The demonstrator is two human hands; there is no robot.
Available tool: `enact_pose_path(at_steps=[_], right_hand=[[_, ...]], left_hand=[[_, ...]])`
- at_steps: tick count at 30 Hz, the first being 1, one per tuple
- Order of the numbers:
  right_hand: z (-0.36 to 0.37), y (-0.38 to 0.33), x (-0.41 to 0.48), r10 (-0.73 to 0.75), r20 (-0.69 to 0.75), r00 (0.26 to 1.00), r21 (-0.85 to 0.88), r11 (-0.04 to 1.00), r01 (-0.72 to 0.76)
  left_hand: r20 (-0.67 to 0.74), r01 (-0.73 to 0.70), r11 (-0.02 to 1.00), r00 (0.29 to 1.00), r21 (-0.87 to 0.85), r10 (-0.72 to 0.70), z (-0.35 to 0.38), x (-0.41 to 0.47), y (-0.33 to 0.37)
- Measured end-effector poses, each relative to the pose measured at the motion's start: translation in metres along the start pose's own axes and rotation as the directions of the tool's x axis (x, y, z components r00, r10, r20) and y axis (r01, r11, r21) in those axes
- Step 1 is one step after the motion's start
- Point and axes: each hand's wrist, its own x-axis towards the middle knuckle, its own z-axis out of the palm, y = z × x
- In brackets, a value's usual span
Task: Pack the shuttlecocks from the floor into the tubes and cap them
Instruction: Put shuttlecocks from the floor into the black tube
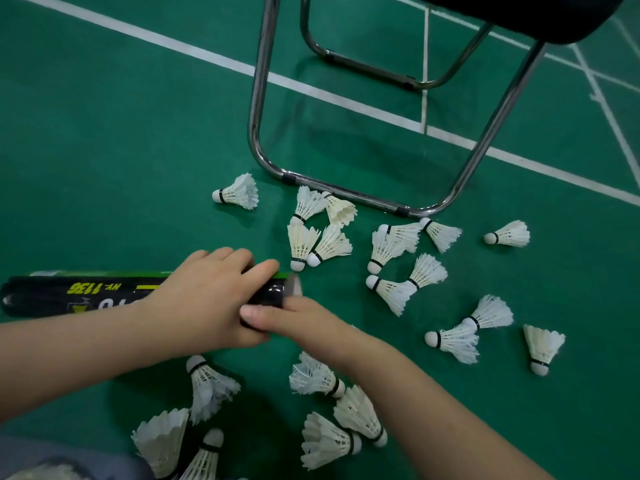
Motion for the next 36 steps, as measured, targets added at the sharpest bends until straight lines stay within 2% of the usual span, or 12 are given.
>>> enact_pose_path(at_steps=[2,4,7,10,12,14,16,20,27,29,32,36], right_hand=[[-0.001,-0.01,0.002,-0.02,0.084,0.996,-0.068,0.997,0.025],[0.001,-0.015,0.007,-0.032,0.061,0.998,-0.04,0.999,0.034],[0.0,-0.025,0.017,-0.149,-0.115,0.982,0.027,0.988,0.153],[-0.01,-0.049,0.016,-0.208,-0.343,0.916,0.098,0.962,0.255],[-0.023,-0.057,0.018,-0.288,-0.498,0.818,-0.1,0.956,0.276],[-0.034,-0.061,0.023,-0.362,-0.526,0.77,-0.356,0.916,0.187],[-0.051,-0.059,0.034,-0.342,-0.554,0.759,-0.446,0.892,0.076],[-0.093,-0.05,0.072,-0.299,-0.595,0.746,-0.544,0.833,-0.1],[-0.137,-0.024,0.153,-0.143,-0.62,0.772,-0.641,0.659,-0.393],[-0.14,-0.016,0.167,-0.136,-0.623,0.771,-0.67,0.602,-0.435],[-0.138,-0.006,0.182,-0.185,-0.639,0.746,-0.688,0.57,-0.448],[-0.133,0.002,0.191,-0.177,-0.625,0.76,-0.734,0.463,-0.496]], left_hand=[[0.001,-0.094,0.993,0.996,0.077,0.095,-0.009,0.004,-0.001],[0.0,-0.114,0.988,0.993,0.107,0.114,-0.021,0.008,-0.005],[-0.02,-0.031,0.998,0.999,0.059,0.033,-0.04,0.018,-0.012],[0.015,0.122,0.992,0.992,0.024,-0.122,-0.054,0.033,-0.025],[0.041,0.181,0.983,0.982,0.02,-0.182,-0.059,0.042,-0.04],[0.031,0.231,0.972,0.972,0.03,-0.232,-0.06,0.046,-0.057],[0.022,0.294,0.955,0.955,0.033,-0.294,-0.058,0.052,-0.073],[-0.016,0.376,0.926,0.926,-0.027,-0.377,-0.049,0.063,-0.092],[-0.003,0.404,0.906,0.913,-0.13,-0.408,-0.023,0.083,-0.091],[-0.011,0.406,0.905,0.912,-0.124,-0.411,-0.018,0.087,-0.092],[-0.022,0.419,0.902,0.906,-0.106,-0.423,-0.012,0.09,-0.092],[-0.023,0.428,0.897,0.901,-0.109,-0.433,-0.006,0.093,-0.09]])
